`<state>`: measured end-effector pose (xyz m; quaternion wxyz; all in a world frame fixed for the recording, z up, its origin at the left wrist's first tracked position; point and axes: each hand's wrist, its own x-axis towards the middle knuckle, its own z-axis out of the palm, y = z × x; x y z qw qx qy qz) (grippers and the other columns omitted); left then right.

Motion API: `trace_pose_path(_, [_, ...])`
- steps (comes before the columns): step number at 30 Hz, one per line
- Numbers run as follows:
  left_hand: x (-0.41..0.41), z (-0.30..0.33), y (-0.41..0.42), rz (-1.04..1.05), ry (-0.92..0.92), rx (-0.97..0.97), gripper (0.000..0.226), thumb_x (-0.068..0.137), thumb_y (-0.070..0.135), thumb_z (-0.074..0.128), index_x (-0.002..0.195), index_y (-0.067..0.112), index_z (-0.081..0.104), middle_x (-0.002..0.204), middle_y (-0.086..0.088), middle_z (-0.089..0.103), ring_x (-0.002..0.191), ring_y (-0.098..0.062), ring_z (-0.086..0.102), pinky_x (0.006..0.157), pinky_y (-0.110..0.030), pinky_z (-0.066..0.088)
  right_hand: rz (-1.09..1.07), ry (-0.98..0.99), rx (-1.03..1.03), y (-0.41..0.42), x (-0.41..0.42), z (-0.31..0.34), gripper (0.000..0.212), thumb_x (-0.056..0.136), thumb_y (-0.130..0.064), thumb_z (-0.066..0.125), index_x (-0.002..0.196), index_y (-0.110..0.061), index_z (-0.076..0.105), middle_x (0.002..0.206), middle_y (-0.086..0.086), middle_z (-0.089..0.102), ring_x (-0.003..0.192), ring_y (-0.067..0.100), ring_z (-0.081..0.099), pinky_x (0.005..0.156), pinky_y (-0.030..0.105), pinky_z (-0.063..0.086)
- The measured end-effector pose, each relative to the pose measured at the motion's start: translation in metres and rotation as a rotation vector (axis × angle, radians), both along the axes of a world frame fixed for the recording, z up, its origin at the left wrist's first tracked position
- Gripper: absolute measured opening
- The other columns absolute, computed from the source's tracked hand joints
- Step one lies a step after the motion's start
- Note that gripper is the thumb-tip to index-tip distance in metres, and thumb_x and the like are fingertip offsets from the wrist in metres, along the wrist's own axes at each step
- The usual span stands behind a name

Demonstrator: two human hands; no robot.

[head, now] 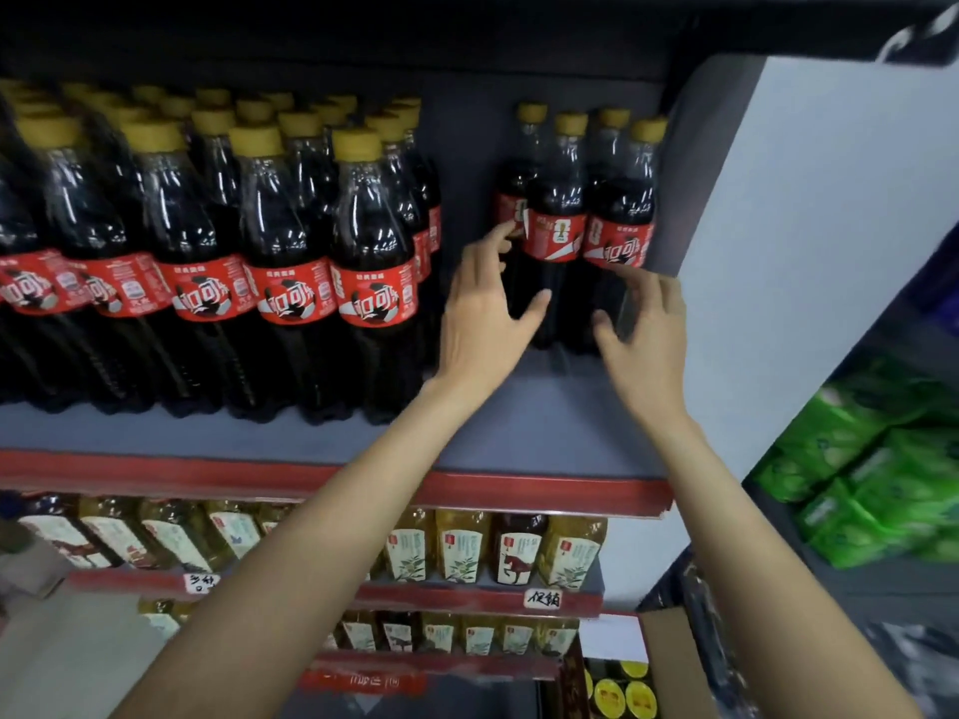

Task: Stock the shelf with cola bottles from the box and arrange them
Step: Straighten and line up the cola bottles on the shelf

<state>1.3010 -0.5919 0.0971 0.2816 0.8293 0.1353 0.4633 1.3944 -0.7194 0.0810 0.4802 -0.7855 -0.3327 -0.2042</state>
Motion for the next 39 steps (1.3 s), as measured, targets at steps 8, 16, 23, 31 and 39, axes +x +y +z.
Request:
trace_pose_path(8, [0.066,-0.006,0.007,0.013,0.188,-0.173,0.103,0.072,0.028,0.082,0.148,0.022,0.014,0.142,-0.008,0.035,0.126,-0.026,0.044,0.094,-0.038,0.043,0.018,-0.054,-0.040,-0.001,0.014,0.000,0.046,0.084,-0.003,0.058,0.128,-0.013,0.054,0.119,0.010,0.051,0.105,0.025,0.056,0.082,0.024,0.041])
trace_pose_path(16, [0.070,-0.016,0.015,-0.027,0.087,-0.191,0.089,0.078,0.021,0.077,0.146,0.024,0.020,0.141,-0.004,0.043,0.125,-0.020,0.048,0.096,-0.046,0.047,0.122,-0.053,-0.104,0.015,0.011,-0.004,0.046,0.086,-0.005,0.056,0.131,-0.012,0.050,0.122,0.004,0.059,0.098,0.018,0.062,0.082,0.044,0.054])
trace_pose_path(23, [0.067,-0.015,0.030,-0.022,-0.038,-0.180,0.066,0.082,0.003,0.057,0.142,0.017,0.033,0.139,-0.005,0.044,0.117,-0.019,0.053,0.093,-0.046,0.050,0.152,-0.043,-0.199,0.029,0.014,0.001,0.058,0.087,-0.007,0.054,0.143,-0.017,0.039,0.131,0.009,0.054,0.103,0.032,0.062,0.085,0.046,0.050])
trace_pose_path(31, [0.086,-0.006,0.054,-0.088,0.073,-0.260,0.083,0.090,0.012,0.063,0.152,0.014,0.007,0.156,-0.011,0.025,0.142,-0.021,0.029,0.110,-0.026,0.026,0.104,-0.107,-0.277,0.029,0.017,0.003,0.060,0.089,-0.009,0.052,0.145,-0.016,0.035,0.133,0.011,0.053,0.102,0.036,0.062,0.081,0.047,0.051])
trace_pose_path(39, [0.082,-0.013,0.042,0.073,0.133,-0.126,0.084,0.093,0.010,0.055,0.152,0.016,-0.004,0.137,-0.027,0.036,0.126,-0.038,0.044,0.108,-0.045,0.035,0.121,-0.129,-0.275,0.028,0.014,0.002,0.054,0.089,-0.007,0.052,0.141,-0.015,0.041,0.119,0.011,0.060,0.097,0.032,0.063,0.078,0.045,0.052])
